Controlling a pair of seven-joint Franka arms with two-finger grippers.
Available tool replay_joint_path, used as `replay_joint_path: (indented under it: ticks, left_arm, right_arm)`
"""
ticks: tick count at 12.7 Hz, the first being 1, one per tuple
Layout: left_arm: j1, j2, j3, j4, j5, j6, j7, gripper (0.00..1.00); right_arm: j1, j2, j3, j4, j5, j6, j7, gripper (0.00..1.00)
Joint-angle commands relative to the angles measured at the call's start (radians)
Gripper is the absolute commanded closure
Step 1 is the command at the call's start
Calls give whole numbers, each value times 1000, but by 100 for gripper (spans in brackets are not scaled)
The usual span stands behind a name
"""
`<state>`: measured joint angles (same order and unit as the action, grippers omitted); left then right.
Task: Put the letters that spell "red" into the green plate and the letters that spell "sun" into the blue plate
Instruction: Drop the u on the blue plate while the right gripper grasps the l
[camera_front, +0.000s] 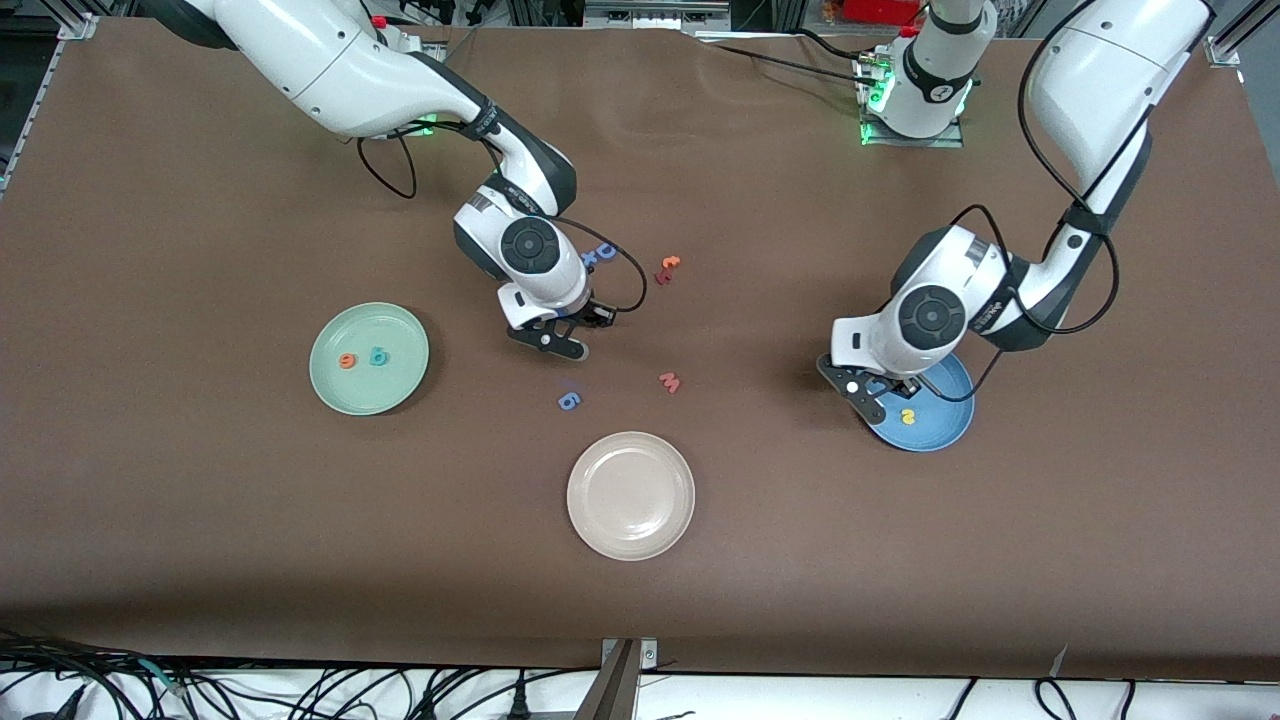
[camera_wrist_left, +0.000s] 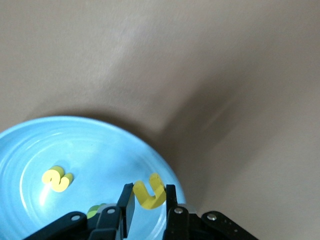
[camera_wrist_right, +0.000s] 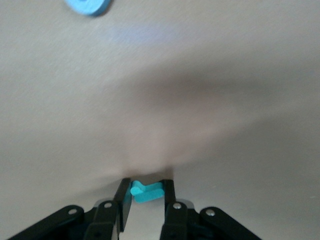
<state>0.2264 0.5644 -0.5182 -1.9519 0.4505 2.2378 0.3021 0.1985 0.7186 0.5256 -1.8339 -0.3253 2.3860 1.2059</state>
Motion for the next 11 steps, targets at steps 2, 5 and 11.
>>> replay_joint_path:
  ticks: [2, 5, 11]
  left_arm:
    - [28, -35, -17, -48, 24, 49, 32, 81]
    - [28, -34, -17, -41, 22, 51, 22, 0]
    - [28, -118, -54, -4, -47, 3, -7, 0]
  right_arm:
    - [-45, -68, 8, 48, -6, -219, -83, 76]
    - [-102, -97, 16, 100, 46, -381, -225, 76]
    - [-328, -172, 5, 97, 141, -525, -704, 76]
